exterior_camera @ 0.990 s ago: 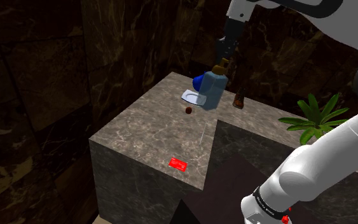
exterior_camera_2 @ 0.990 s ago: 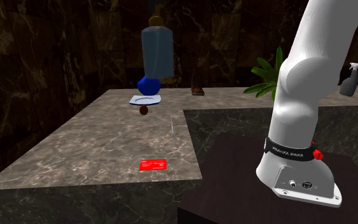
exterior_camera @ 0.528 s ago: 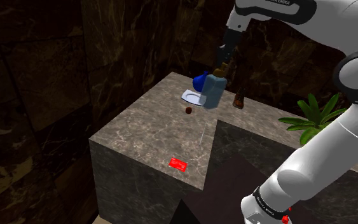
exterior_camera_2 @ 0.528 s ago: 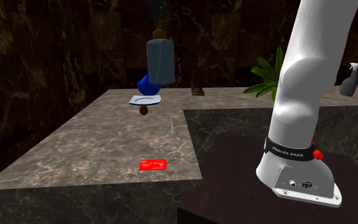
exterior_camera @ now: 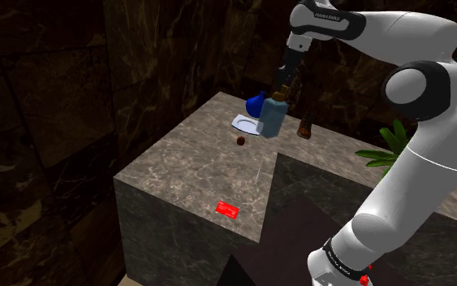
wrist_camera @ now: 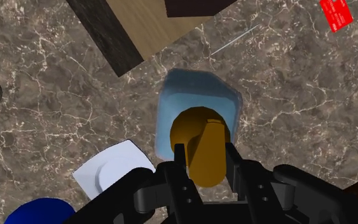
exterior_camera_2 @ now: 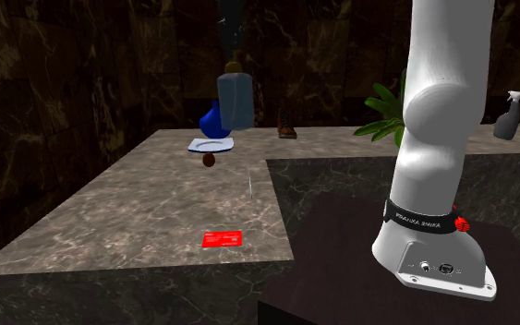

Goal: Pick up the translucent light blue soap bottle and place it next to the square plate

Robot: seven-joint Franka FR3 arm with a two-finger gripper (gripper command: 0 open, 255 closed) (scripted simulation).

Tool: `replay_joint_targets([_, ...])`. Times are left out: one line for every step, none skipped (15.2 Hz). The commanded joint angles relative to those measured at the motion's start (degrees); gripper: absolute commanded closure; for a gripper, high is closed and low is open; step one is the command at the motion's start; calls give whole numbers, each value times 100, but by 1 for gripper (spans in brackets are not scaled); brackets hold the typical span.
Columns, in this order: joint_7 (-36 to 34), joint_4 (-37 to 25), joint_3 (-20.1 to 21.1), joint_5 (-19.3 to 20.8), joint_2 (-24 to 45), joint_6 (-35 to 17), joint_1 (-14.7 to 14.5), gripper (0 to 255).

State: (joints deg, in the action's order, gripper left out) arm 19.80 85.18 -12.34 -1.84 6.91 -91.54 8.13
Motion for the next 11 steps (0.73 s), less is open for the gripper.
replay_joint_targets([230, -331, -92, -81, 331, 4, 142, 255])
replay_joint_targets([332, -486, -127, -127, 506, -10, 213, 255])
replay_joint_targets([430, -652, -159, -176, 687, -17, 288, 255])
replay_joint_targets([527, -833, -188, -227, 875, -18, 366, 255])
replay_joint_targets([620, -1028, -214, -280, 1071, -11, 447, 255])
replay_joint_targets([710, -1240, -234, -334, 1274, 5, 533, 255])
replay_joint_targets([796, -1470, -251, -390, 1486, 31, 623, 255])
replay_joint_targets([879, -1721, -264, -447, 1708, 67, 717, 255])
replay_joint_targets([956, -1998, -272, -505, 1942, 116, 817, 255])
replay_joint_targets([1028, -2306, -275, -564, 2191, 179, 923, 255])
replay_joint_targets([1094, -2652, -275, -624, 2459, 262, 1035, 255])
